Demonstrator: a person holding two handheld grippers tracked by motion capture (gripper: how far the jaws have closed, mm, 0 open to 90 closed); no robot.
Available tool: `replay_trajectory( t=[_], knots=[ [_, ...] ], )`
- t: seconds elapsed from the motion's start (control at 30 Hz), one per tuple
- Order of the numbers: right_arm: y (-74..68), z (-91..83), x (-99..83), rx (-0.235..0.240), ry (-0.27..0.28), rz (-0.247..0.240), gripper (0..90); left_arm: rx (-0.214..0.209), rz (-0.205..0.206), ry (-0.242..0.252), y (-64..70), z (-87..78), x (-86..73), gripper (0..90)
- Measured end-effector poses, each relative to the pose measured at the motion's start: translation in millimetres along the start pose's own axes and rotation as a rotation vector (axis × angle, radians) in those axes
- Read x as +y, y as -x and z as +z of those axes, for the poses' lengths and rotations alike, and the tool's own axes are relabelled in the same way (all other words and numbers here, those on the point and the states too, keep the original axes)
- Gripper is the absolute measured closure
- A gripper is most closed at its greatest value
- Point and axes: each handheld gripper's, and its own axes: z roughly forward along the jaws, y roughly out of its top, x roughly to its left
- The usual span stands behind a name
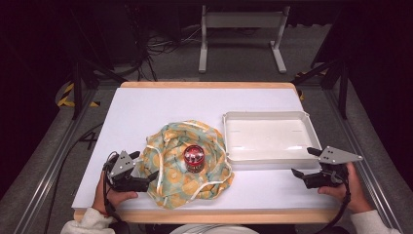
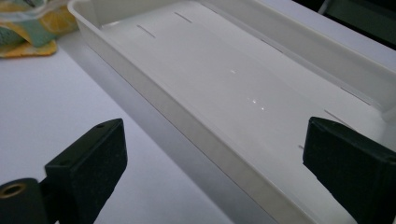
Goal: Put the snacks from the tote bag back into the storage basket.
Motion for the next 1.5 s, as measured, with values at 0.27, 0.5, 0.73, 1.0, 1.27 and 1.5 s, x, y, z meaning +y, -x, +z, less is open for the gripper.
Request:
replay_trajectory(
  t=[0.27, 0.5, 0.73, 1.0, 1.27, 1.5],
  knots=[
    [-1.5, 6.7, 8.6, 0.044, 0.01, -0.001, 7.8, 0.002, -0.004, -0.005, 1.4, -3.4, -3.7, 6.1],
    [-1.9, 6.4, 14.3, 0.042, 0.027, -0.017, 9.2, 0.004, 0.001, -0.008, 2.2, -4.5, -4.4, 6.1],
    [-3.2, 4.8, 31.0, 0.061, 0.029, -0.048, 13.6, -0.005, 0.006, -0.008, 2.8, -2.4, -3.5, 6.1],
    [-9.3, 11.8, 62.4, 0.105, 0.017, -0.097, 12.4, -0.003, 0.006, -0.013, 3.1, -2.0, -3.3, 6.1],
    [-21.9, 27.5, 94.8, 0.131, -0.015, -0.16, 13.7, -0.008, 0.006, -0.011, 2.9, -2.6, -3.7, 6.1],
    [-29.0, 40.7, 111.4, 0.174, -0.025, -0.195, 13.7, -0.008, 0.007, -0.011, 2.8, -2.7, -3.8, 6.1]
  ],
)
